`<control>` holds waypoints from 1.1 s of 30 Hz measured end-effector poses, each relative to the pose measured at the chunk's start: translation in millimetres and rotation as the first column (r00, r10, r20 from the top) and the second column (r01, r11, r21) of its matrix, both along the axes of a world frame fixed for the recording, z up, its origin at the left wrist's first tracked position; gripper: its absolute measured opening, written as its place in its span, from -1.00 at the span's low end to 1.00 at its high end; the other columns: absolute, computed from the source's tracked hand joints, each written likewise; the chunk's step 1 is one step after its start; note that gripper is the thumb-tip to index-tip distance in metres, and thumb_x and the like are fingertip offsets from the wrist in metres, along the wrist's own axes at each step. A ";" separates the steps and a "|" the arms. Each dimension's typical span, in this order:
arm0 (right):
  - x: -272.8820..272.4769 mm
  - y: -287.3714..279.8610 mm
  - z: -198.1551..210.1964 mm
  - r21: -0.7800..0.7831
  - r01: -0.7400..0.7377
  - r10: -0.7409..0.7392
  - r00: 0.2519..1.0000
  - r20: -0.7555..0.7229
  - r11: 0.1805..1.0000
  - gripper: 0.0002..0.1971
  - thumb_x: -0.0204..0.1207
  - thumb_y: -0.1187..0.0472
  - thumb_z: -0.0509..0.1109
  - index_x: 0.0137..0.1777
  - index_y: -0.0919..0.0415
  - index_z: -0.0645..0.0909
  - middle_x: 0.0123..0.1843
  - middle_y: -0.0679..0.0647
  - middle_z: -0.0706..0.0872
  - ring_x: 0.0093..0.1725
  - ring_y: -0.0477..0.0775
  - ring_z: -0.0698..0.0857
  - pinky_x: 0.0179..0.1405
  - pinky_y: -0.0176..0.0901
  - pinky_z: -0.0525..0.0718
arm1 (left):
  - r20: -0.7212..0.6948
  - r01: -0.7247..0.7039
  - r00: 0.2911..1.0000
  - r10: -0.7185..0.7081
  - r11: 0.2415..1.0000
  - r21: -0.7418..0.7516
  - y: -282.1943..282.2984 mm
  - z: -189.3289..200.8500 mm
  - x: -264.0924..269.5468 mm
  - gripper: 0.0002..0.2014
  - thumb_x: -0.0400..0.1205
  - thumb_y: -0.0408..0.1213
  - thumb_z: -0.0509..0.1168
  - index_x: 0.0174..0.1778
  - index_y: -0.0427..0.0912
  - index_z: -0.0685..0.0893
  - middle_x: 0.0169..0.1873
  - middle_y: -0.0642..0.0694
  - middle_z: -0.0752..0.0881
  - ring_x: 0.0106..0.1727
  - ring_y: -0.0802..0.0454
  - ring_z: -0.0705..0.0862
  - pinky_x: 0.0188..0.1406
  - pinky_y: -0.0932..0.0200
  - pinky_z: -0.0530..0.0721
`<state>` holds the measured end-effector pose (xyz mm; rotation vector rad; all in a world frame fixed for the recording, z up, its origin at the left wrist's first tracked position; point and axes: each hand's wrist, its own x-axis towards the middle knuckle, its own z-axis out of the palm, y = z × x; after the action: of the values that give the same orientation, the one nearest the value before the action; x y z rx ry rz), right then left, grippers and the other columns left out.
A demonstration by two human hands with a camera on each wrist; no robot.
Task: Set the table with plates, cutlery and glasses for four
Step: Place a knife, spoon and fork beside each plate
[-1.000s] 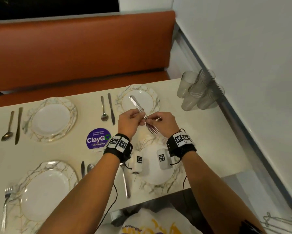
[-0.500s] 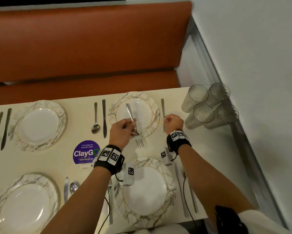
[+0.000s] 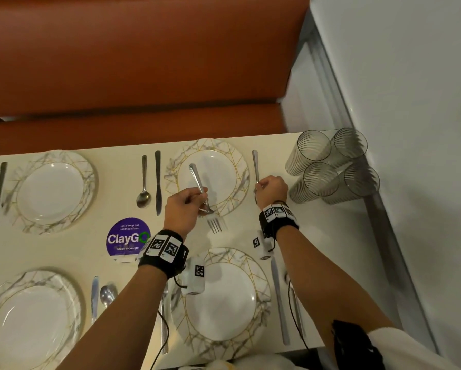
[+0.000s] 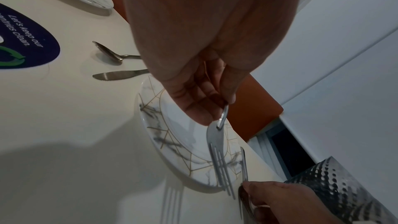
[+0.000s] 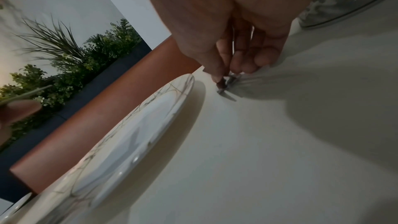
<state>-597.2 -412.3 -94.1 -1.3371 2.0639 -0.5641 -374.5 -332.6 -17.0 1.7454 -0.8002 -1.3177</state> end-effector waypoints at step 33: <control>28.3 12.7 32.5 -0.375 -0.065 0.099 0.992 0.074 0.925 -0.78 0.50 0.40 0.36 0.07 0.20 0.74 -0.08 0.11 0.74 -0.13 0.12 0.72 -0.10 0.03 0.77 | 0.018 -0.026 0.999 0.026 1.000 -0.008 5.6 -1.2 6.8 -0.75 0.75 -0.44 0.33 0.13 -0.02 0.83 -0.24 -0.13 0.75 -0.20 -0.03 0.68 -0.04 0.06 0.80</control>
<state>-568.8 -399.5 -61.6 -1.5685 1.8767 -0.9999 -367.7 -327.1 -18.2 1.7587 -0.7889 -1.2818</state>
